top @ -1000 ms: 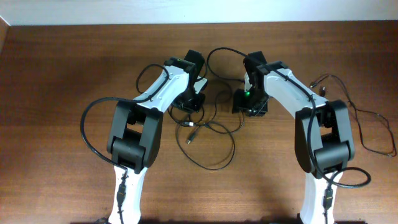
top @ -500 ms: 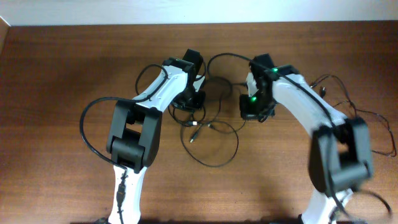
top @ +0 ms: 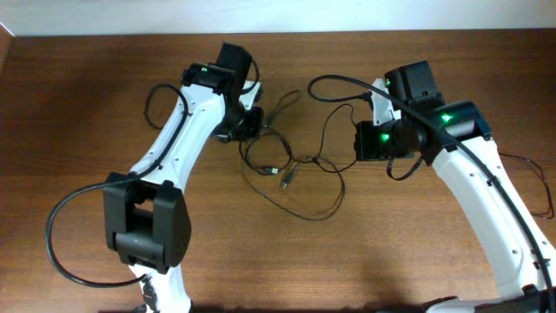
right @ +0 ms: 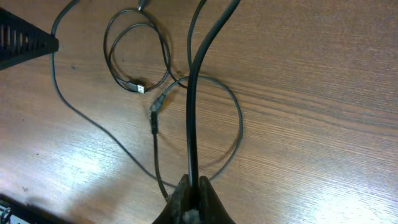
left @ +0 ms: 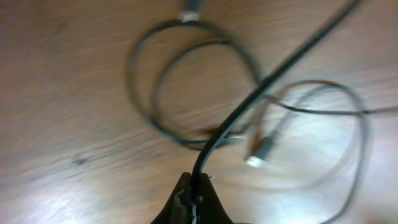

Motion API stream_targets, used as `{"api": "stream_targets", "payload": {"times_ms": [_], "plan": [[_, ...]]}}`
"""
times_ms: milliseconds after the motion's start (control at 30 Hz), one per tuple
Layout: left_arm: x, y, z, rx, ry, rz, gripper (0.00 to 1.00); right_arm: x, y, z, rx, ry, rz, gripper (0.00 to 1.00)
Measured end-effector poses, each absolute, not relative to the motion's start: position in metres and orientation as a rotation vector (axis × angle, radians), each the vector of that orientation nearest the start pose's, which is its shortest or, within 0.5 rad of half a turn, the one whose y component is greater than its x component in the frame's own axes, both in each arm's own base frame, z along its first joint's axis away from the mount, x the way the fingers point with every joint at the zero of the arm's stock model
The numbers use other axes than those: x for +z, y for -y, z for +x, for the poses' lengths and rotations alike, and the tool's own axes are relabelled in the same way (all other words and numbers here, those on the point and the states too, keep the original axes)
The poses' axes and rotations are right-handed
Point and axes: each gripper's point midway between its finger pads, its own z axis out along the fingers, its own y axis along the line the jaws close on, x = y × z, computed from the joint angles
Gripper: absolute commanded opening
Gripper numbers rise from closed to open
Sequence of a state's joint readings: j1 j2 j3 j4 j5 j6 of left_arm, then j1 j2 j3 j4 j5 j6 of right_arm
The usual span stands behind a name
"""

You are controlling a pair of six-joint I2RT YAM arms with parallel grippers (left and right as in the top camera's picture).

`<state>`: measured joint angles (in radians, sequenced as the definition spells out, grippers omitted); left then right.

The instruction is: Untangle cables

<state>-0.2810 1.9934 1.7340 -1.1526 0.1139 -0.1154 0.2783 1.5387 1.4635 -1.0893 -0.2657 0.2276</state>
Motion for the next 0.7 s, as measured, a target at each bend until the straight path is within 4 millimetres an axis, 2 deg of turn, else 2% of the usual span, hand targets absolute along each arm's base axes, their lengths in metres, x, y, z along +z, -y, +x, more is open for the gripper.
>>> {"api": "stream_targets", "payload": {"times_ms": [100,133,167,267,400,500,667,700], "plan": [[0.089,0.098,0.394,0.086,-3.015,0.050,0.00,0.199,-0.151,0.325,0.521,-2.770,-0.187,0.04],[0.087,0.086,0.393,0.181,-3.005,-0.020,0.06,0.199,-0.155,0.323,0.529,-2.771,-0.201,0.04],[0.086,0.074,0.394,0.267,-2.985,-0.095,0.06,0.199,-0.155,0.323,0.531,-2.771,-0.203,0.04],[0.085,0.049,0.395,0.409,-2.931,-0.277,0.08,0.193,-0.157,0.324,0.531,-2.790,-0.205,0.04],[0.085,0.042,0.398,0.446,-2.891,-0.352,0.08,0.165,-0.167,0.324,0.519,-2.874,-0.232,0.04],[0.086,0.041,0.398,0.450,-2.886,-0.363,0.10,0.153,-0.169,0.325,0.511,-2.912,-0.232,0.04],[0.086,0.041,0.398,0.449,-2.886,-0.364,0.13,0.149,-0.169,0.322,0.517,-2.935,-0.230,0.04],[0.086,0.041,0.398,0.450,-2.886,-0.364,0.13,0.149,-0.169,0.321,0.519,-2.940,-0.229,0.07]]}}
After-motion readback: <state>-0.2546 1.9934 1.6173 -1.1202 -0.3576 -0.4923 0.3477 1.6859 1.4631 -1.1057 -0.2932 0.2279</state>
